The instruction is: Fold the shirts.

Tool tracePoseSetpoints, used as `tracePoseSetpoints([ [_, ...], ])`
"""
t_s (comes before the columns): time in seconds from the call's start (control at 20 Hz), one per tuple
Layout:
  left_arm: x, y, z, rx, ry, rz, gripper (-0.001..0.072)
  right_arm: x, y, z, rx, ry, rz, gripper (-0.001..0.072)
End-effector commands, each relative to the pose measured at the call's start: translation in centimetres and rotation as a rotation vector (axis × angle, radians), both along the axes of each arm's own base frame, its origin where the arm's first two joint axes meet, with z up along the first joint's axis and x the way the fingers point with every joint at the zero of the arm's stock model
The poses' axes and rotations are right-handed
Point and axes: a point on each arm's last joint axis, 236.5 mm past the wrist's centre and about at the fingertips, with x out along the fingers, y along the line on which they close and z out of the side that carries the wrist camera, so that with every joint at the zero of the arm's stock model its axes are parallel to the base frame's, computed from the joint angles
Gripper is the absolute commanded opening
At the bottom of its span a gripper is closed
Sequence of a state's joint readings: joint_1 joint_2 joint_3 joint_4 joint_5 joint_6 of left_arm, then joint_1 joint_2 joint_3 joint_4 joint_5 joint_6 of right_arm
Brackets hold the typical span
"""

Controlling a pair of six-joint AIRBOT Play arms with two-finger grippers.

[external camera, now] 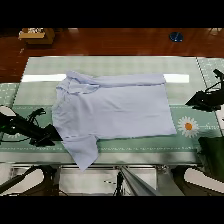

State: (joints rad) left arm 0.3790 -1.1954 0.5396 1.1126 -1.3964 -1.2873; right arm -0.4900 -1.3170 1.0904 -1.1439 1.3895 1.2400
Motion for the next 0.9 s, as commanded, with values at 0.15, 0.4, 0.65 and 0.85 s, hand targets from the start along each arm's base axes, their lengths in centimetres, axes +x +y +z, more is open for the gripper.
tracePoseSetpoints([
  [0.15, 7.6, -0.5, -1.3, 0.002, -0.282, 0.215, 0.0531, 0.2, 1.6, 0.8, 0.078, -0.012, -0.001, 0.0492],
  [0.4, 6.5, -3.1, -0.7, -0.062, -0.290, 0.088, 0.0021, -0.3, 1.8, 0.8, 0.085, 0.006, 0.009, 0.0492],
  [0.65, 5.2, -3.9, -0.1, -0.110, -0.248, 0.059, 0.0020, -3.6, -1.0, -0.8, 0.058, 0.078, -0.057, 0.0492],
  [0.85, 5.1, -4.0, 0.0, -0.116, -0.256, 0.042, 0.0021, -8.0, 0.1, -4.1, 0.153, 0.141, -0.193, 0.0494],
])
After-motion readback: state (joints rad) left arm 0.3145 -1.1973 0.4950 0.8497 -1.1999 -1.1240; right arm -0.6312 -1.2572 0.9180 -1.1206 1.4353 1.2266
